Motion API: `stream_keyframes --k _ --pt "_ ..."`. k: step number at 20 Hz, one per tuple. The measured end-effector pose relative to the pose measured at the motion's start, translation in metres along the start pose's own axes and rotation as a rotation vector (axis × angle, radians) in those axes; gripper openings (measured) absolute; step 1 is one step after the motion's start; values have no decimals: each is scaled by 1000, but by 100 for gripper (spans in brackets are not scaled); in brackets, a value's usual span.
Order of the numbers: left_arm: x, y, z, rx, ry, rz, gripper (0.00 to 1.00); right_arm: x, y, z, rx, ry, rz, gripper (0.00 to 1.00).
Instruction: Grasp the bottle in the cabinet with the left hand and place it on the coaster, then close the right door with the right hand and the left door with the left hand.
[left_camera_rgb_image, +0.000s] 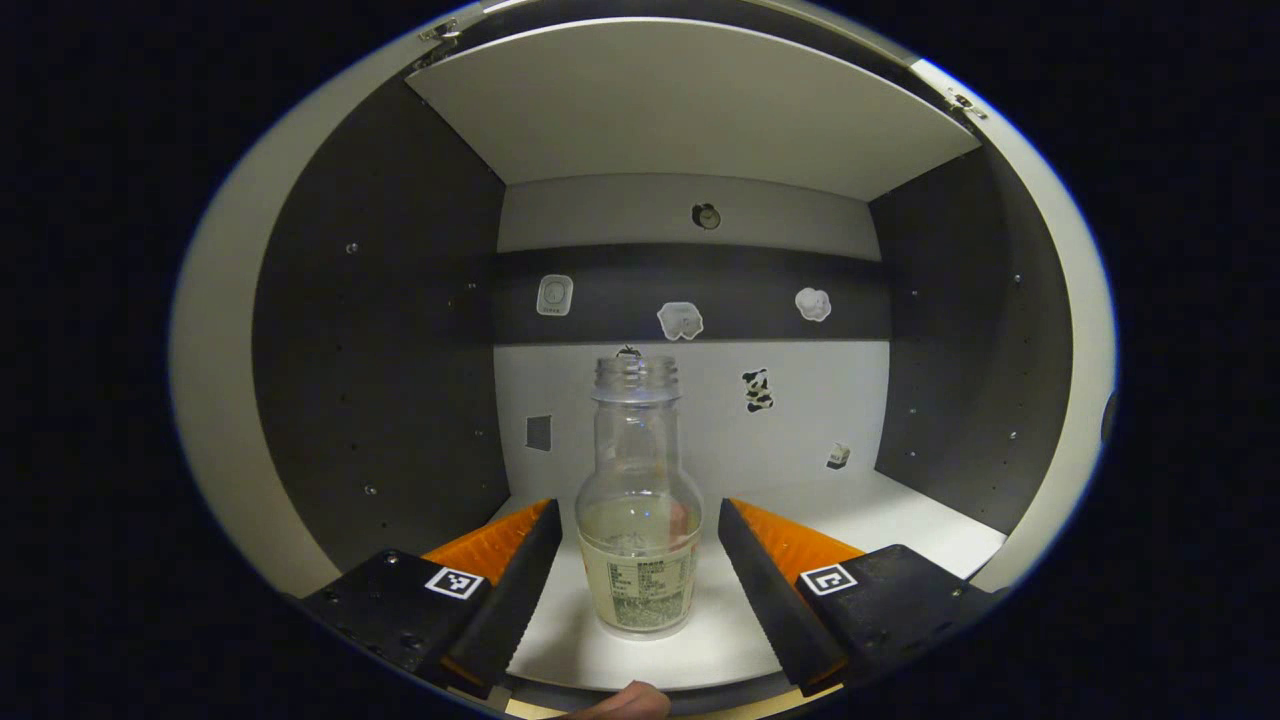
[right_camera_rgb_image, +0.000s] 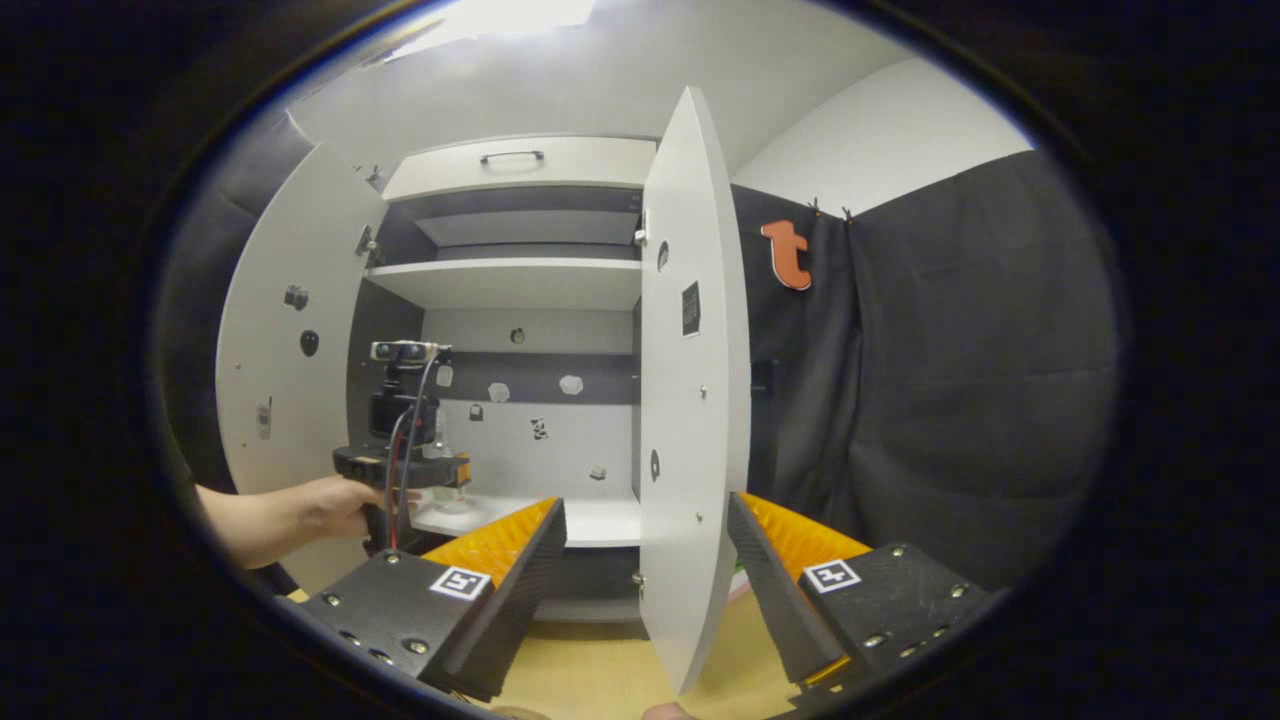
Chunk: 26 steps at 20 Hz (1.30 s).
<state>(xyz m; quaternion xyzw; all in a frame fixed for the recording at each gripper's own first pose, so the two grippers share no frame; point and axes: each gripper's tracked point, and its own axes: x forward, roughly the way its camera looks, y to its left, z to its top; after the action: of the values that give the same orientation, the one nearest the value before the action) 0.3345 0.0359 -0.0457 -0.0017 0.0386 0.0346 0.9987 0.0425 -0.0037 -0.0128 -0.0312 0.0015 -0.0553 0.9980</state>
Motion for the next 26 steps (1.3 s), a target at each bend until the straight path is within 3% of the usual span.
stream_keyframes --k 3,5,6,7,9,14,16,17,18,20,23,24,26 --pt "15 5 -9 12 13 18 99 -10 -4 -13 -12 26 -20 98" --pt "21 -1 -18 0 40 -13 97 -16 -8 -17 -5 42 -43 98" --pt "19 -3 -19 -8 50 -17 92 -21 -9 -17 3 39 -48 98" --pt "16 -2 -19 -8 52 -28 80 -24 -10 -15 14 35 -52 98" --pt "4 -1 -13 -26 50 -32 79 -35 -15 -14 37 30 -64 94" --pt "-49 -8 -1 -28 36 -59 79 -60 -36 -9 90 21 -108 98" --pt "-75 -13 2 -31 31 -73 79 -72 -45 -7 106 14 -117 94" --pt "-89 -14 2 -24 29 -73 78 -76 -47 -6 109 13 -118 98" --pt "-102 -16 4 -19 21 -79 78 -80 -51 -4 112 11 -119 94" --pt "-130 -24 7 -5 1 -104 78 -88 -57 -4 101 7 -121 98" --pt "-172 -34 -1 12 4 -138 78 -96 -55 -10 93 16 -100 94" --pt "-184 -37 -3 17 1 -150 80 -98 -52 -11 100 18 -92 98" --pt "-209 -41 -9 20 -5 -170 78 -101 -48 -16 110 26 -72 98"
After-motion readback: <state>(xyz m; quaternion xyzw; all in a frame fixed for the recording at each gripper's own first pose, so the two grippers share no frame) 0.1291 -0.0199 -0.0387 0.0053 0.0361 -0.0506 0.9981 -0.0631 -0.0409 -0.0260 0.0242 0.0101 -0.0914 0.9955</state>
